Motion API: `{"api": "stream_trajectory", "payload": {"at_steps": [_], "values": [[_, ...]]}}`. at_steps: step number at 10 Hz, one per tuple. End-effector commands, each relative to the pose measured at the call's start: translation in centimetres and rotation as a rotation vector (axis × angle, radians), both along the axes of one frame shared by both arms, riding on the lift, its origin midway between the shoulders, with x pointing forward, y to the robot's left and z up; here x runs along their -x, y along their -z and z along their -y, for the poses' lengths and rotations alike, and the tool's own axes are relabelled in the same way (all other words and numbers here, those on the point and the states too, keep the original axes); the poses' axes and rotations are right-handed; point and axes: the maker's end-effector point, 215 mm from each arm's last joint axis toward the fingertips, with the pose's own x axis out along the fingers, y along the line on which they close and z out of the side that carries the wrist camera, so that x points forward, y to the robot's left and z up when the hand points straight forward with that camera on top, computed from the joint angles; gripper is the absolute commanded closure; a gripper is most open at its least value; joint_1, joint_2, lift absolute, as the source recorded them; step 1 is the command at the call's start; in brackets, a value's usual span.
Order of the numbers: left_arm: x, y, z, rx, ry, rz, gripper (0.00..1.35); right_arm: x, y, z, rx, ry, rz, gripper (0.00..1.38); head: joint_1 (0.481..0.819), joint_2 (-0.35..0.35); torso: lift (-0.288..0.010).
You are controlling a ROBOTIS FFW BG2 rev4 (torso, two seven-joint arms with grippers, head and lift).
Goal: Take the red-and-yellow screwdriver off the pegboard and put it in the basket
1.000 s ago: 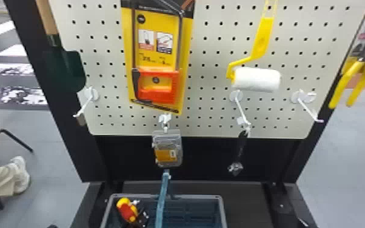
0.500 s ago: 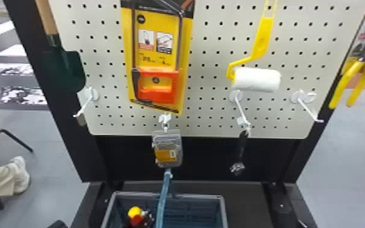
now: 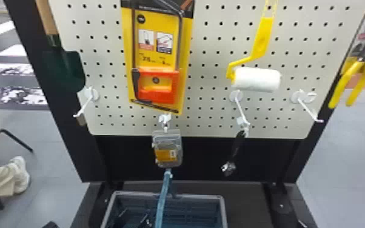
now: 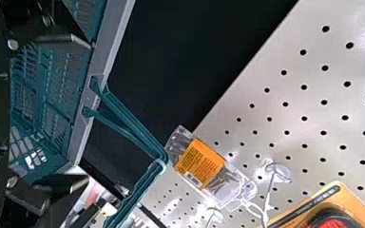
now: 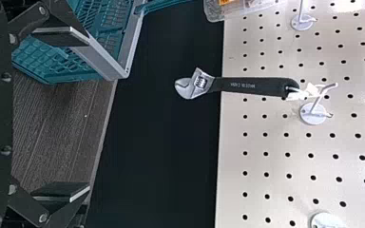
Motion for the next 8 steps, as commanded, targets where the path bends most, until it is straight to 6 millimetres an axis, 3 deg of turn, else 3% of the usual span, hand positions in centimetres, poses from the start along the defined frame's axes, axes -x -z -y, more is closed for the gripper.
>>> {"api": "stream_trajectory", "payload": {"at_steps": [1,8], "values": [[0.05,0.06,-0.14,0.0,-0.004,-0.001,0.15,-0.01,-0.01,-0.02,-0.003,0.003,0.0,0.21,0.549,0.0,-0.1],[0.02,-0.03,-0.57,0.002,-0.019,0.004,0.15,0.0,-0.02,-0.06,-0.003,0.001,0.0,0.21,0.549,0.0,-0.1]]}}
